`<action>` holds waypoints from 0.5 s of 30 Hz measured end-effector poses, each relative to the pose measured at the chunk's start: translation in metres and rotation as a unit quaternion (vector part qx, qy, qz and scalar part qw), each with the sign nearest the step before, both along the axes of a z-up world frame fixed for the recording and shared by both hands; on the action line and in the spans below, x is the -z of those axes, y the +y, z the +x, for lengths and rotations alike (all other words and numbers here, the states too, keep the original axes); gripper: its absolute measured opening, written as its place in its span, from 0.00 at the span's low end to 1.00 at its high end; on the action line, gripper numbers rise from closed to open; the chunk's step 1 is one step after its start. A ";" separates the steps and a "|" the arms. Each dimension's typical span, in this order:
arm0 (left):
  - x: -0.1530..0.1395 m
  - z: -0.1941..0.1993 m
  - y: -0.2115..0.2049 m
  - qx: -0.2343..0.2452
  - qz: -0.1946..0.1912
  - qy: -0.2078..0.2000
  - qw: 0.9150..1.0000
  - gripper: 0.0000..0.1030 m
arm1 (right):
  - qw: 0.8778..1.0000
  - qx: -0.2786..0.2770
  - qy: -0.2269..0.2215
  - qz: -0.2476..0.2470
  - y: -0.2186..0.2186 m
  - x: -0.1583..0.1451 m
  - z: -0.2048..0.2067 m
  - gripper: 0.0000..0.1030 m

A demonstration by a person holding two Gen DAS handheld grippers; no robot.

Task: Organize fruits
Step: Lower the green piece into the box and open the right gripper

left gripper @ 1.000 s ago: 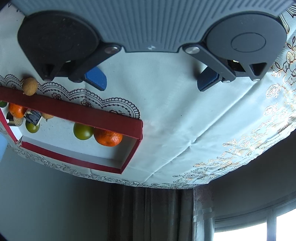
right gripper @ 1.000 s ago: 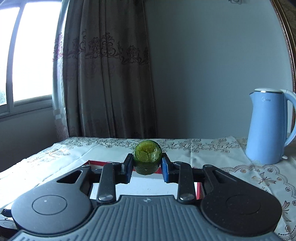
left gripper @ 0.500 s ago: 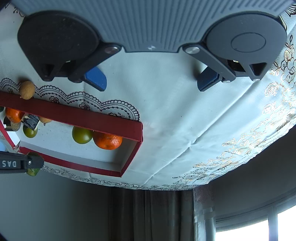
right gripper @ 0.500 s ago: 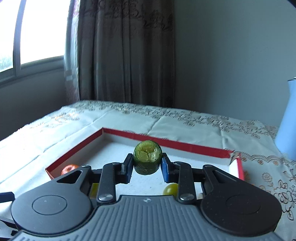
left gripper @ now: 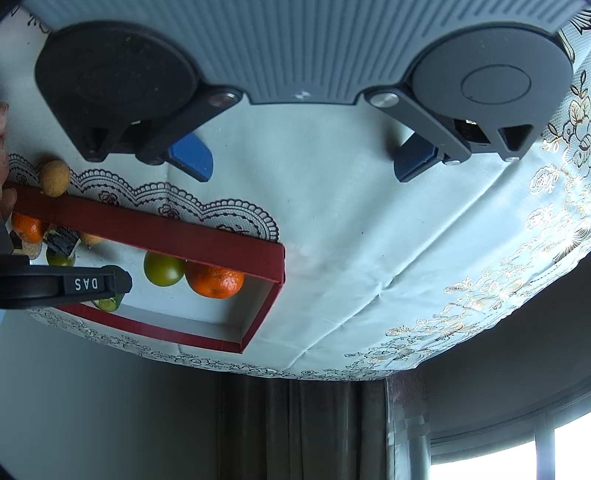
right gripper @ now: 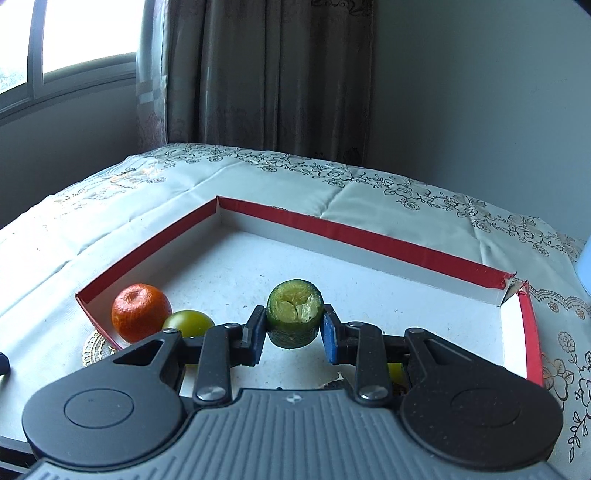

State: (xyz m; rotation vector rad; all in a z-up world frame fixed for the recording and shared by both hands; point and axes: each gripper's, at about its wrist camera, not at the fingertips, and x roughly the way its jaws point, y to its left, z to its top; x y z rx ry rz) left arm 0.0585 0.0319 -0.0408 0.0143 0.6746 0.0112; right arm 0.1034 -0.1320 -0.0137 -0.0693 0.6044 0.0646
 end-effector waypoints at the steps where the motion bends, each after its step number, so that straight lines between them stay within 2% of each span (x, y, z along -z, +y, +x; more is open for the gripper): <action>1: 0.000 0.000 0.000 0.000 0.000 0.000 1.000 1.00 | 1.000 0.001 0.001 -0.001 0.000 0.001 0.001 0.30; 12: 0.000 0.000 0.000 0.000 -0.001 0.000 1.000 1.00 | 1.000 0.009 0.002 -0.008 0.000 0.003 0.004 0.30; 14: 0.000 0.000 0.000 0.000 -0.001 0.000 1.000 1.00 | 1.000 0.009 0.003 -0.006 0.000 0.003 0.005 0.38; 15: 0.000 0.000 0.000 0.000 -0.001 0.000 1.000 1.00 | 1.000 0.010 0.001 -0.006 0.000 0.002 0.005 0.50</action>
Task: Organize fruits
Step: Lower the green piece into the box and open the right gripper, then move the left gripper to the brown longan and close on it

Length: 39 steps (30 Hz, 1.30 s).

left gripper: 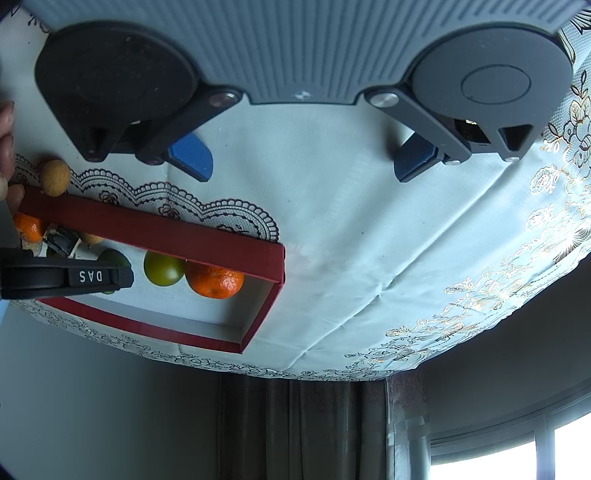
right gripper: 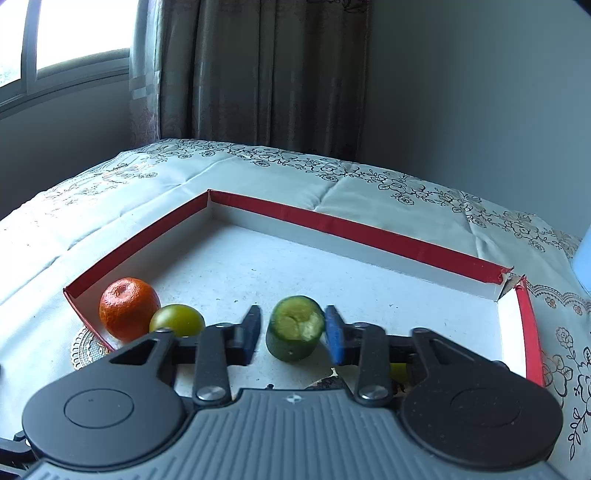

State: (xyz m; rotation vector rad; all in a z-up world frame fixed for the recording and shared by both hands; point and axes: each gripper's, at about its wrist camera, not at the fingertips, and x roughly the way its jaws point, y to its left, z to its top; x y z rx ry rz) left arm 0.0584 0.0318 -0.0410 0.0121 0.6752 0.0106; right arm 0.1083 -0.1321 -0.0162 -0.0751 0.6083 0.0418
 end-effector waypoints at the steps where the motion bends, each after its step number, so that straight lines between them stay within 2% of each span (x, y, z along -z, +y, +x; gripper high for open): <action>1: 0.000 0.000 0.000 0.000 0.000 0.000 1.000 1.00 | 1.000 0.003 -0.005 0.000 0.000 -0.001 -0.001 0.60; 2: 0.000 0.000 0.000 0.000 0.000 0.000 1.000 1.00 | 1.000 0.006 -0.012 0.000 -0.001 -0.002 -0.003 0.63; 7: 0.000 0.000 0.000 0.000 0.000 0.000 1.000 1.00 | 0.999 0.014 -0.036 0.020 -0.013 -0.018 -0.019 0.63; 14: 0.000 0.000 0.000 0.000 0.000 0.000 1.000 1.00 | 0.996 0.024 -0.080 0.038 -0.055 -0.041 -0.084 0.64; 18: 0.000 0.000 0.000 0.000 0.000 0.000 1.000 1.00 | 0.993 0.051 -0.095 0.048 -0.088 -0.037 -0.130 0.76; 21: -0.001 -0.001 0.000 0.000 -0.001 0.000 1.000 1.00 | 0.992 0.080 -0.086 0.055 -0.113 -0.026 -0.161 0.79; 25: 0.000 -0.001 0.000 -0.001 -0.001 0.000 1.000 1.00 | 0.988 0.122 -0.048 0.076 -0.142 -0.006 -0.183 0.83; 30: 0.000 -0.002 -0.001 -0.001 0.004 -0.002 1.000 1.00 | 0.985 0.150 0.000 0.088 -0.156 0.017 -0.182 0.83; 31: 0.000 -0.002 -0.001 0.000 0.005 -0.003 1.000 1.00 | 0.985 0.150 0.011 0.089 -0.157 0.019 -0.178 0.86; 36: -0.002 -0.006 -0.007 0.019 0.016 -0.010 1.000 1.00 | 0.987 0.144 0.024 0.062 -0.148 0.020 -0.173 0.90; 39: -0.005 -0.014 -0.022 0.043 0.041 -0.027 0.998 1.00 | 0.988 0.142 0.026 0.059 -0.148 0.021 -0.174 0.91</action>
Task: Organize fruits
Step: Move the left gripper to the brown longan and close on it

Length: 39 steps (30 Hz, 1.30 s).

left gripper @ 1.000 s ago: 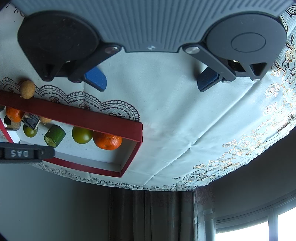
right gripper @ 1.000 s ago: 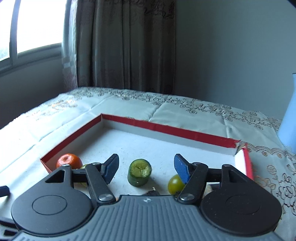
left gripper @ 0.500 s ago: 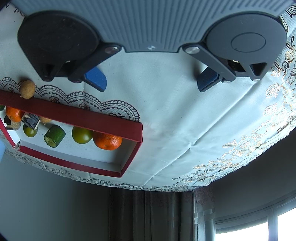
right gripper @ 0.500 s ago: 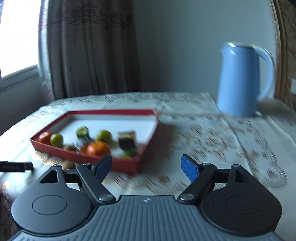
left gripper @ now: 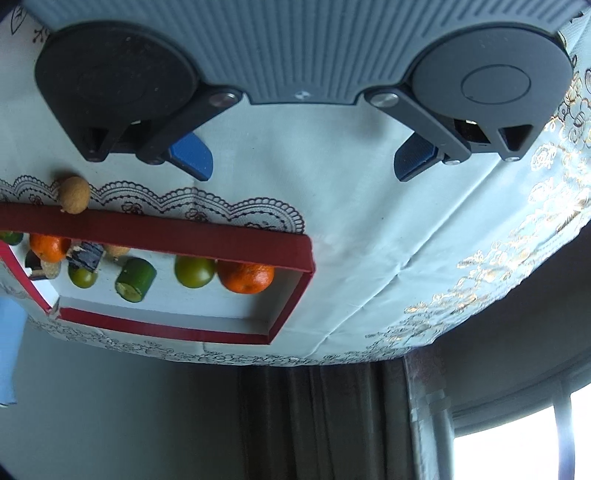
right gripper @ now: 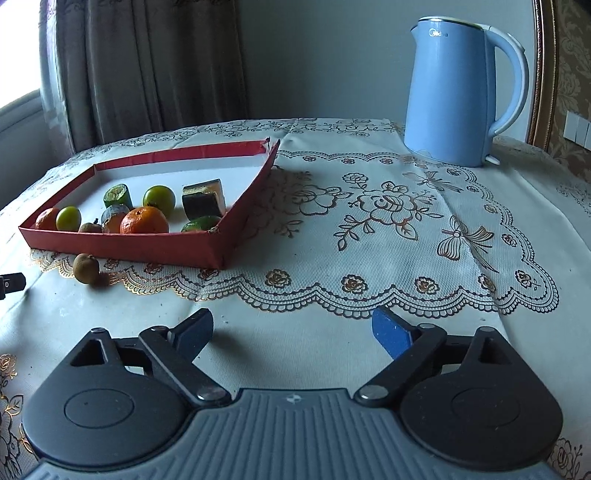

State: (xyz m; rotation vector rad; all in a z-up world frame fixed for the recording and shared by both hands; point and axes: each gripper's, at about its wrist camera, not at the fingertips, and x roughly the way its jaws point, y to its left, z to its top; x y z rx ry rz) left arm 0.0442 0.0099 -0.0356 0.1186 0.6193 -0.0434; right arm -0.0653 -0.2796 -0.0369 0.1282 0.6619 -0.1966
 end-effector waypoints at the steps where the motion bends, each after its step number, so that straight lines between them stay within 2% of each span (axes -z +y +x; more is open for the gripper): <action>1: -0.002 -0.004 -0.007 0.013 0.003 -0.003 1.000 1.00 | 1.000 0.000 0.000 0.000 0.000 0.000 0.000 0.91; 5: -0.012 -0.016 -0.036 0.062 -0.001 -0.010 0.998 1.00 | 1.000 -0.002 0.000 0.001 -0.001 0.000 0.000 0.92; 11: -0.021 -0.022 -0.090 0.114 0.023 -0.030 0.993 1.00 | 1.000 -0.004 -0.003 0.006 -0.002 0.000 -0.001 0.92; 15: -0.015 -0.015 -0.113 0.129 0.033 -0.020 0.991 1.00 | 1.000 -0.004 -0.008 0.016 -0.004 0.000 -0.002 0.93; 20: -0.004 -0.003 -0.119 0.124 0.030 0.001 0.992 1.00 | 0.999 -0.006 -0.015 0.030 -0.007 0.000 -0.004 0.95; 21: -0.003 -0.002 -0.119 0.123 0.028 0.003 0.992 0.97 | 0.999 -0.006 -0.016 0.033 -0.008 0.000 -0.004 0.95; 23: -0.001 0.002 -0.120 0.123 0.027 0.012 0.992 0.83 | 0.999 -0.006 -0.017 0.036 -0.009 0.000 -0.004 0.95; 26: -0.001 0.003 -0.119 0.124 0.017 0.012 0.992 0.78 | 0.999 -0.007 -0.017 0.036 -0.009 0.000 -0.004 0.95; 27: -0.001 0.002 -0.120 0.130 0.017 0.010 0.991 0.74 | 0.999 -0.007 -0.017 0.035 -0.009 0.000 -0.003 0.95; 29: -0.001 -0.001 -0.122 0.143 0.017 0.007 0.990 0.63 | 0.999 -0.007 -0.015 0.034 -0.008 0.000 -0.003 0.96; 31: -0.002 -0.004 -0.124 0.155 0.013 0.009 0.988 0.49 | 0.999 -0.008 -0.013 0.031 -0.007 0.000 -0.002 0.96; 32: -0.002 -0.005 -0.124 0.157 0.013 0.009 0.987 0.47 | 0.999 -0.008 -0.013 0.030 -0.006 0.000 -0.002 0.96; 36: -0.003 -0.008 -0.125 0.171 0.009 0.012 0.985 0.24 | 0.999 -0.010 -0.011 0.029 -0.006 0.000 -0.001 0.98; 39: -0.003 -0.010 -0.121 0.174 0.006 0.012 0.985 0.24 | 0.999 -0.011 -0.010 0.029 -0.006 0.001 -0.001 0.98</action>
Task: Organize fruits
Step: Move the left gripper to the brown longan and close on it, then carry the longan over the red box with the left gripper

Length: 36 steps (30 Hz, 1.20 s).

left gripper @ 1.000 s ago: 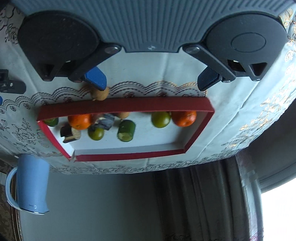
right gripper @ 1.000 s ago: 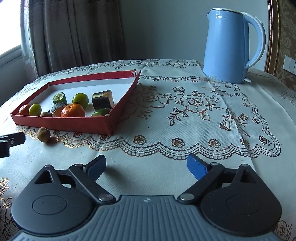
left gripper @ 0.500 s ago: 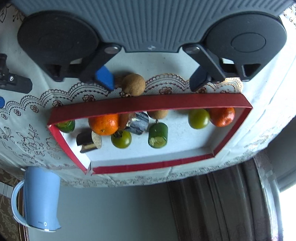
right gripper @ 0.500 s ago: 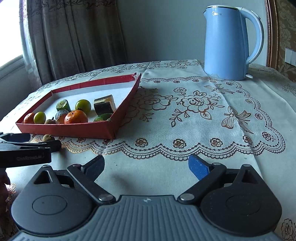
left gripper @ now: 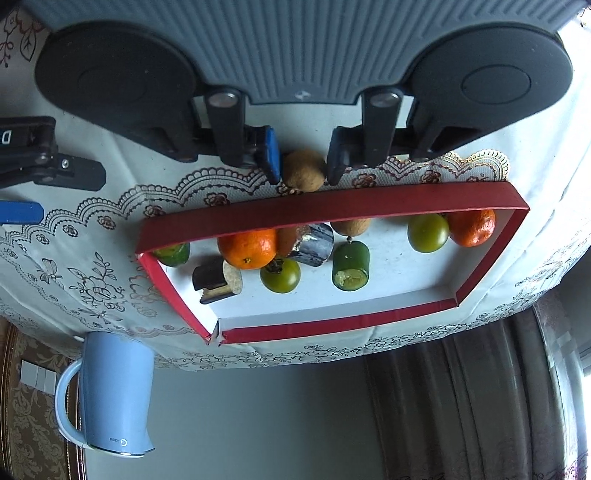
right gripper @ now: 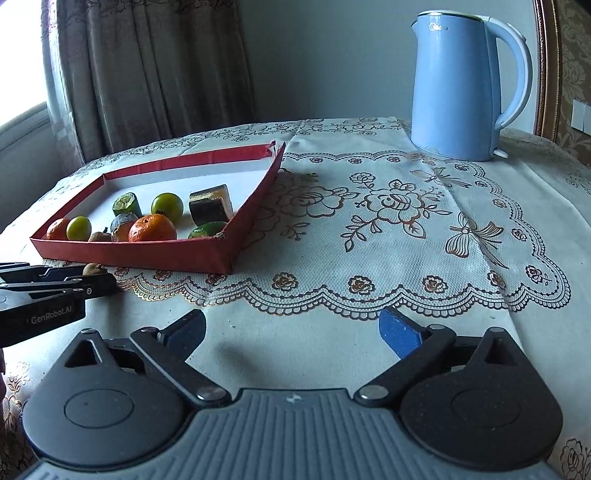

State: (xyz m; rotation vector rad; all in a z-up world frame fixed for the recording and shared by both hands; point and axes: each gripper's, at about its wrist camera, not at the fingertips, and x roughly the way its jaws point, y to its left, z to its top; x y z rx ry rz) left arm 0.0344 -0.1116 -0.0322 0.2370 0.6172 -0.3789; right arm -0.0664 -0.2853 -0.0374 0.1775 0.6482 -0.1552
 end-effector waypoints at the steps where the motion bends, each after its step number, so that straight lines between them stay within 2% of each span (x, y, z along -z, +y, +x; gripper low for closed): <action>1: 0.000 -0.001 0.001 0.000 -0.001 0.000 1.000 0.24 | 1.000 0.000 0.000 0.000 0.000 0.000 0.000 0.98; 4: -0.003 -0.006 0.006 0.000 -0.003 -0.009 1.000 0.24 | 1.000 0.000 0.000 0.000 0.000 0.000 0.000 0.98; 8: -0.011 -0.014 0.024 0.002 -0.025 -0.017 1.000 0.24 | 1.000 0.000 0.001 0.000 0.000 0.000 0.000 0.99; 16: -0.015 -0.011 0.074 -0.033 -0.046 -0.014 0.998 0.23 | 1.000 -0.001 0.002 -0.004 0.000 0.000 0.000 0.99; 21: -0.023 -0.002 0.089 -0.062 -0.039 -0.019 0.997 0.24 | 1.000 -0.001 0.014 -0.025 0.006 0.001 0.004 0.99; 24: -0.028 0.007 0.091 -0.081 -0.040 -0.020 0.996 0.23 | 0.999 -0.001 0.022 -0.041 0.011 0.001 0.005 0.99; 36: -0.057 0.037 0.059 -0.082 -0.041 -0.044 0.995 0.23 | 0.999 -0.001 0.023 -0.043 0.011 0.002 0.005 0.99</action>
